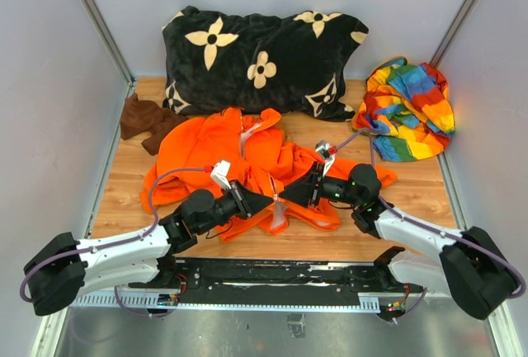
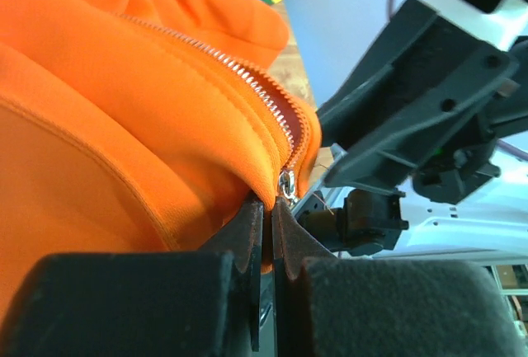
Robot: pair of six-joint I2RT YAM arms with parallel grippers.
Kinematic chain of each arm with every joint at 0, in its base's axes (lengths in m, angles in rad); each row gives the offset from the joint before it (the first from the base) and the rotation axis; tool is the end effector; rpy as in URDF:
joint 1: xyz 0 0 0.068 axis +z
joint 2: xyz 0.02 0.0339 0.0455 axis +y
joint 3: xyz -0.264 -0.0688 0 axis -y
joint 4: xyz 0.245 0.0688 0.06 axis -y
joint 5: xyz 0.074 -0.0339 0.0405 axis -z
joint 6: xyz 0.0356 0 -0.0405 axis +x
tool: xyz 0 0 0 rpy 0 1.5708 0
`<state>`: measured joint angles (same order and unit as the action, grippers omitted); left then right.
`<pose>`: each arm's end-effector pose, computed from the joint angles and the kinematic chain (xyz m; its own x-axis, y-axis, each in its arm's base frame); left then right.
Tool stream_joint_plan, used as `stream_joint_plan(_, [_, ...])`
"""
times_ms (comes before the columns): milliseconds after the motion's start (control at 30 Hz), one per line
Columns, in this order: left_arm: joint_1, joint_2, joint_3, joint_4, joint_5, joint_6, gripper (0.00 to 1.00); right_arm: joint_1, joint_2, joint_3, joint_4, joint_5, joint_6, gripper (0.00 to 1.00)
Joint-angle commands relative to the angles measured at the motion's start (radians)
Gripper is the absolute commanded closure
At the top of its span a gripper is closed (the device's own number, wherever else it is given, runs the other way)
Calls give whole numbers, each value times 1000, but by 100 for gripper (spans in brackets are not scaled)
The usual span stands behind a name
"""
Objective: Zip up the jacket
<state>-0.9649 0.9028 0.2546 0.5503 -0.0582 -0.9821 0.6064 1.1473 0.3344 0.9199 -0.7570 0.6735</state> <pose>0.1139 -0.1608 0.2100 -0.6860 -0.4678 -0.5573 0.3911 0.4089 -0.8245 0.1691 0.1471 0.2281 -0.5398 0.1774 -0.8229 -0.8171 0.1247 0.5628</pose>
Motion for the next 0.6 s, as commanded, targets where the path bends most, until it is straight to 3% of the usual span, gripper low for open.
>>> stream_joint_plan(0, [0,61,6,19,23,-88,100,-12,-134,54,-251,80,-193,66])
stream_joint_plan(233, [0,127,13,78,58,-142,100,9,-362,110,-701,225,-447,46])
stream_joint_plan(400, [0,127,23,75,59,-149,100,80,-470,101,-835,297,-566,35])
stream_joint_plan(567, [1,123,28,59,59,-149,100,247,-511,83,-864,494,-692,28])
